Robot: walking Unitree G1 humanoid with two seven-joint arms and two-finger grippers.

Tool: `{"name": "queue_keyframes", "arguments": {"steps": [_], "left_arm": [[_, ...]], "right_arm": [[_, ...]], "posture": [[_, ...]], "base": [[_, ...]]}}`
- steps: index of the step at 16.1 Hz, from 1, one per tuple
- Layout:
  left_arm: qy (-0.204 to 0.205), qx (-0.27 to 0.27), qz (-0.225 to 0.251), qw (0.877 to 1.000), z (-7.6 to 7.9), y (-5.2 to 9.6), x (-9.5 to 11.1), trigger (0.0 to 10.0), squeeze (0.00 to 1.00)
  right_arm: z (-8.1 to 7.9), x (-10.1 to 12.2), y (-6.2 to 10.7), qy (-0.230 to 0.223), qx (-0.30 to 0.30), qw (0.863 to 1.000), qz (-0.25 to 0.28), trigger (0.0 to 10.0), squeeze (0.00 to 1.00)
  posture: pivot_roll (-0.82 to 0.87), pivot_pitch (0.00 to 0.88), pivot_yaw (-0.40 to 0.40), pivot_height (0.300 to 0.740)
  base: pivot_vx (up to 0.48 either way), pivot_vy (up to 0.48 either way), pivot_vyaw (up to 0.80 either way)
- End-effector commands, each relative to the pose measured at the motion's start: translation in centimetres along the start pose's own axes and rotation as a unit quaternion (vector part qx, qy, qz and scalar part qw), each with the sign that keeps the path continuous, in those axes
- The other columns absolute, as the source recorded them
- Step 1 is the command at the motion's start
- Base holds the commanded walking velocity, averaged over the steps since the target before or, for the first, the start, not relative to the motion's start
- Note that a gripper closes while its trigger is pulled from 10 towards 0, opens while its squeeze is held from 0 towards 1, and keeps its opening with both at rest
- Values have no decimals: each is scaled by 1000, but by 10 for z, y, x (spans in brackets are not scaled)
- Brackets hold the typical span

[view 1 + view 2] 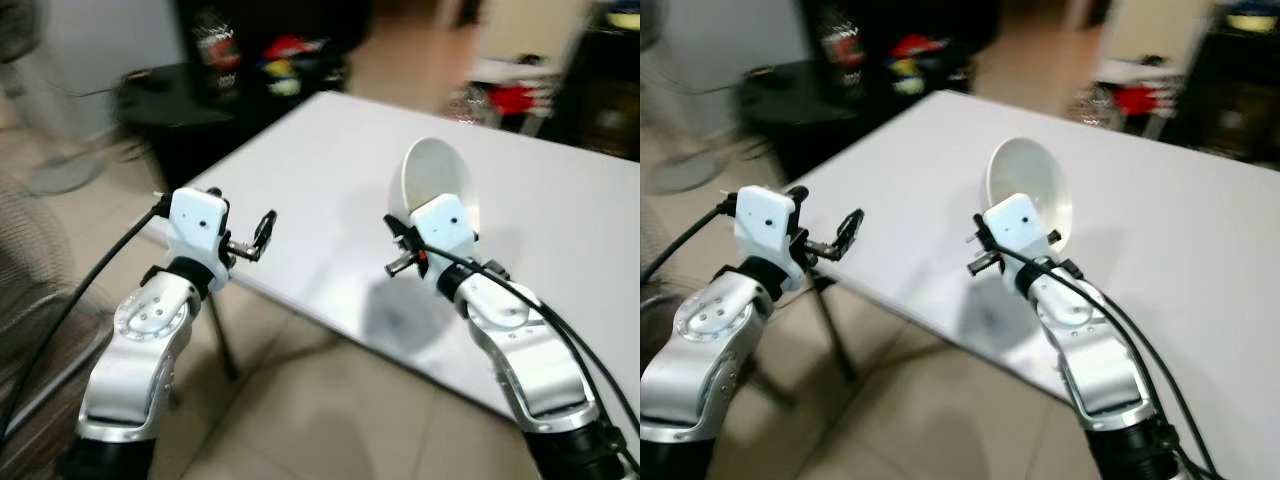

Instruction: Setting the table

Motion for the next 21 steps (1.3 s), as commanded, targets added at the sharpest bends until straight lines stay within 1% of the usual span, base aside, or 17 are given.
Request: {"name": "queue_keyframes", "arguments": {"steps": [1,4,7,10,12,13,14,15,16,18,19,20,21], "left_arm": [[-9,-7,6,1000,1,-1,5,10000,0],[-10,-10,5,1000,1,0,4,10000,0],[-12,-21,2,1000,4,-1,3,10000,0],[-13,-23,2,1000,5,-2,3,10000,0],[-17,-34,-6,999,7,-2,0,10000,0],[-24,-51,-13,998,10,-1,-2,10000,0],[-26,-58,-15,998,12,0,-2,10000,0],[-30,-89,-22,995,20,4,-4,10000,0],[-34,-106,-27,993,26,6,-5,10000,0],[-40,-159,-50,985,41,13,-13,10000,0],[-40,-172,-61,982,44,16,-17,10000,0],[-43,-181,-72,980,46,18,-21,10000,0],[-49,-191,-79,977,48,19,-24,10000,0]], "right_arm": [[7,9,0,1,-11,1000,15,10000,0],[5,9,0,7,-4,1000,16,10000,0],[1,6,-1,22,11,1000,5,10000,0],[-1,3,-2,31,20,999,-4,10000,0],[-2,-3,-4,52,55,997,-16,10000,0],[-1,-9,-4,67,77,994,-31,10000,0],[-1,-12,-4,77,85,993,-36,10000,0],[-1,-20,-4,111,111,986,-57,10000,0],[-1,-23,-3,121,124,983,-64,10000,0],[-3,-33,1,160,156,971,-90,10000,0],[-5,-36,2,169,171,966,-96,10000,0],[-9,-40,3,188,189,958,-105,10000,0],[-10,-46,3,221,202,947,-113,10000,0]], "posture": [[86,0,21,740],[85,0,23,740],[81,0,29,740],[82,0,31,740],[85,0,35,740],[86,0,36,740],[85,0,38,740],[85,0,39,740],[88,0,38,740],[87,0,40,740],[85,0,42,740],[85,0,43,740],[84,0,46,740]], "base": [[375,0,-725],[376,0,0],[368,0,0],[350,0,0],[0,0,0],[0,0,0],[0,0,0],[0,0,0],[0,0,0],[0,0,0],[0,0,0],[0,0,0],[0,0,0]]}}
Point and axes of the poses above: a point about 5 cm out from each wrist's last joint towards the gripper, its own y axis pointing back from the gripper into the wrist, its own x axis along the axis of the wrist's last joint, z = x × y, the point moved 5 cm from there along -y, pointing out of the wrist towards the gripper, and after that the axes turned 3 degrees about y, right-handed, at the moved point
